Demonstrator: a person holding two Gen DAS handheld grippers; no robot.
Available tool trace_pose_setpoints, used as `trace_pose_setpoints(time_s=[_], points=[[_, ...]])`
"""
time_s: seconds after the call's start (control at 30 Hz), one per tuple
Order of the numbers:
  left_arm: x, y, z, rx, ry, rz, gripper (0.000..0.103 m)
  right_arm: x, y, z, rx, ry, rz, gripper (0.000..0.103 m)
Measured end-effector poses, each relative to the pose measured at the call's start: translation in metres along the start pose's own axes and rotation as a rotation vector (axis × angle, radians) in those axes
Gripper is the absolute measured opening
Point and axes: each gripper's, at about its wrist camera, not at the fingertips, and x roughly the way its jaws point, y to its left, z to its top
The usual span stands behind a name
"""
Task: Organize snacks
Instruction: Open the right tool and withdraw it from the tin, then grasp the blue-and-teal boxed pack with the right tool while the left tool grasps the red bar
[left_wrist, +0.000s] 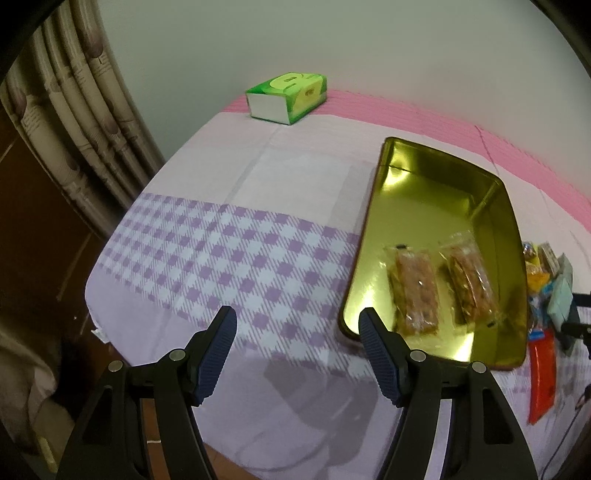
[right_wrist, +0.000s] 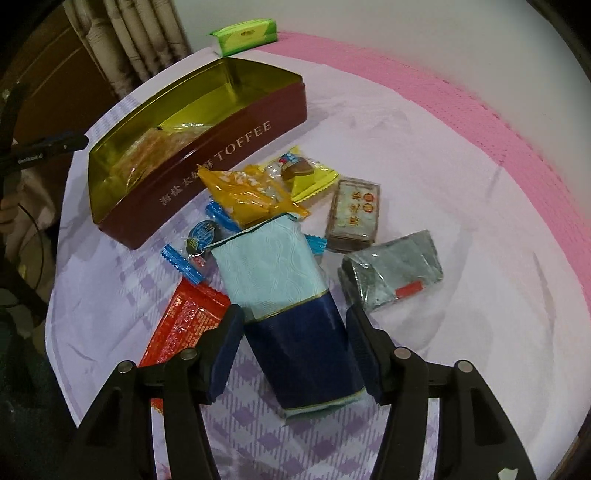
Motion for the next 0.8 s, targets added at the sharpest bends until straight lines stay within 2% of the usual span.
trace_pose_setpoints(time_s=[0.23,0.43,0.6,0.7,0.8], points=[[-0.009,-0.015,-0.01,0.016,0.014,-0.012,0.069,0.001,-0.003,-0.008,0.038,-0.036,0.03,0.054],[-0.013,-0.035,-0.015,0.054,0.021,-0.033,0.069,-0.005,-0.007,-0.026,0.115,-0.065,0.051,0.047],[-0.018,-0.052,-0.015,0.089,0.014,-0.066,0.069,-0.011,-0.009,-0.045,0.163,-0.061,0.043,0.046],[-0.02,-0.061,-0.015,0.099,0.013,-0.086,0.069,-0.014,-0.004,-0.052,0.154,-0.058,0.008,0.047],[-0.022,-0.07,-0.017,0.11,0.015,-0.107,0.069,-0.014,0.001,-0.053,0.134,-0.057,-0.017,0.052]])
